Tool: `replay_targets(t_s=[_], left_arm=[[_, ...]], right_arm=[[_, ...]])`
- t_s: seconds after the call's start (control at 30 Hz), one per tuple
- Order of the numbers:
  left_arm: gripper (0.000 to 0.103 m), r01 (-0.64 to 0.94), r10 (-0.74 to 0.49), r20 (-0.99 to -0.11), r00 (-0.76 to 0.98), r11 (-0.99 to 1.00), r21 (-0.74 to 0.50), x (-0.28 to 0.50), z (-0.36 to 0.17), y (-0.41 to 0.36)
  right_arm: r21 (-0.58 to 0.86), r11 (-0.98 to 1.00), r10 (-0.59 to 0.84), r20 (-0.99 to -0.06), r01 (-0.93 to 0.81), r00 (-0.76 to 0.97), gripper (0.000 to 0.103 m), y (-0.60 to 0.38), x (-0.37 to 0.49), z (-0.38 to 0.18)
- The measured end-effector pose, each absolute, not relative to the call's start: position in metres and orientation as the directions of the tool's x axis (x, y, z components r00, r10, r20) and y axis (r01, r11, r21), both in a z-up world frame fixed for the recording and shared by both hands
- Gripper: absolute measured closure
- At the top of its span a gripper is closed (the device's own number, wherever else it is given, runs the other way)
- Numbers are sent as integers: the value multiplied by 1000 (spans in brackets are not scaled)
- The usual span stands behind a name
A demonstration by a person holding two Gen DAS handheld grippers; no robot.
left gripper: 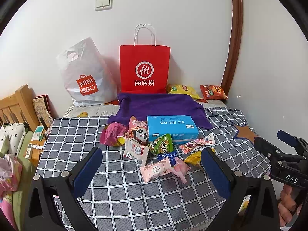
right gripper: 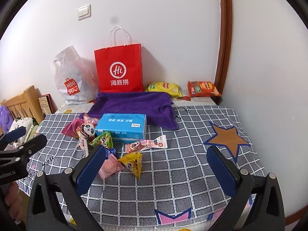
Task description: Organize snacks
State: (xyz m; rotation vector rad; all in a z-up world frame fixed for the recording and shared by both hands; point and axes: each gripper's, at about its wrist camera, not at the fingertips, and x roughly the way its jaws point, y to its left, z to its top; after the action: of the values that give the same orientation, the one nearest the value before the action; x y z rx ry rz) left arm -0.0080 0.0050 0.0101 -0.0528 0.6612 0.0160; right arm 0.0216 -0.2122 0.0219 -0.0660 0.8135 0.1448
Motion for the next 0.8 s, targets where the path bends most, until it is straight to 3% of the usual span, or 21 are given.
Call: replay_targets(t_s=[0.8], left_arm=[[1, -34, 5, -609, 793, 999, -37, -10, 13, 3]], right_arm=[[11, 988, 116, -724, -157, 680, 0, -213, 19, 23]])
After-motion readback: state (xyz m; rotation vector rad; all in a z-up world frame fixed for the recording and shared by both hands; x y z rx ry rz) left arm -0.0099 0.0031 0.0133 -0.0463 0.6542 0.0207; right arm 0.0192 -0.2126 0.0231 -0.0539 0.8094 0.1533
